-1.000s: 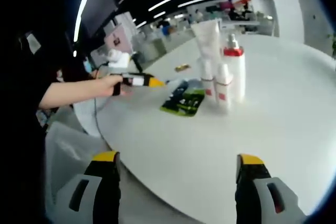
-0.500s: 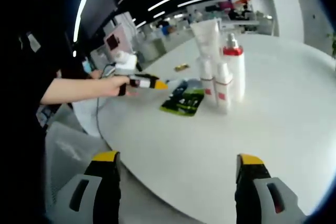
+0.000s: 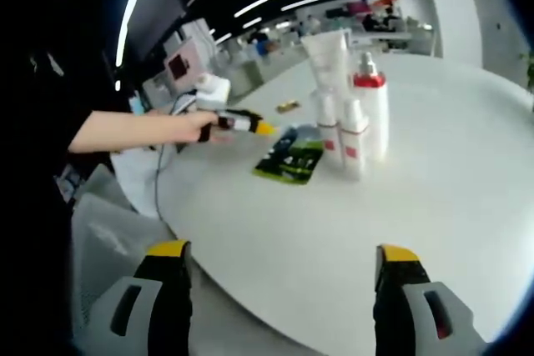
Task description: Arrange the skincare products in the storage area until every visible bottle or jar stands upright without overlapping.
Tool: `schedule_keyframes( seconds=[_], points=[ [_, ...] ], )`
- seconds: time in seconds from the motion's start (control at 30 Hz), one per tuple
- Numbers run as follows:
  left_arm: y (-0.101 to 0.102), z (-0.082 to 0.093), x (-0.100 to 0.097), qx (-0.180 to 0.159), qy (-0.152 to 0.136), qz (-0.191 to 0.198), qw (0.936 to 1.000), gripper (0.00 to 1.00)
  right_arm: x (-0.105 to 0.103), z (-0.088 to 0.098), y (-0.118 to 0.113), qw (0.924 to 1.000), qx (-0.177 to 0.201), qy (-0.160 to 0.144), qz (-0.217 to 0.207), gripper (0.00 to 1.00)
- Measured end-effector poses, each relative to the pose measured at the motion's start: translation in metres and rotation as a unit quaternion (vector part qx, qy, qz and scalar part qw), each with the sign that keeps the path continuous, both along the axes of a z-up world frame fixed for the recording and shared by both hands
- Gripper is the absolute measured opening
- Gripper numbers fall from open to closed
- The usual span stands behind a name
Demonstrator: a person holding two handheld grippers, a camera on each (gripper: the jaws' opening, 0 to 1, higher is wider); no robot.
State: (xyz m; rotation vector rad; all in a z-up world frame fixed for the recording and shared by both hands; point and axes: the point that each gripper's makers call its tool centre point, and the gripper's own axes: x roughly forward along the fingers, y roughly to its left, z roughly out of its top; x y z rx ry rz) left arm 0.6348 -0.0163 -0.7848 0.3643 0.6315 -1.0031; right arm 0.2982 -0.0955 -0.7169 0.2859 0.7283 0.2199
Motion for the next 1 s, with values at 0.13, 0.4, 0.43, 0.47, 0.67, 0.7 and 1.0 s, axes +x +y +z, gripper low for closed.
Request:
schedule_keyframes(
  seconds=[0.13, 0.4, 0.43, 0.47, 0.67, 0.7, 1.0],
  points=[
    [-0.004, -0.006, -0.003, 0.001, 0.006, -0.001, 1.0000, 0.47, 0.000, 0.000, -0.002, 1.0000, 0.000, -0.001, -0.005, 0.93],
    [-0.007, -0.006, -0.002, -0.003, -0.002, -0.006, 1.0000, 0.44, 0.000, 0.000, -0.001, 1.0000, -0.001, 0.000, -0.003, 0.93],
    [-0.007, -0.006, -0.001, -0.003, -0.003, -0.006, 1.0000, 0.40, 0.000, 0.000, -0.001, 1.0000, -0.001, 0.000, -0.003, 0.93],
    [-0.002, -0.005, 0.000, 0.001, -0.003, 0.001, 1.0000, 0.29, 0.000, 0.000, -0.001, 1.0000, -0.001, 0.001, -0.003, 0.93],
    [0.001, -0.006, -0.001, 0.014, -0.023, -0.007, 0.9996, 0.04, 0.000, 0.001, -0.001, 1.0000, -0.001, -0.002, -0.003, 0.93],
    [0.000, -0.006, -0.002, 0.017, -0.023, -0.006, 0.9996, 0.04, 0.001, 0.001, -0.001, 1.0000, -0.002, -0.002, -0.003, 0.93],
    [0.006, 0.010, -0.037, 0.015, -0.016, -0.016, 0.9996, 0.35, 0.001, 0.001, -0.002, 1.0000, -0.003, -0.004, -0.004, 0.93]
  ],
)
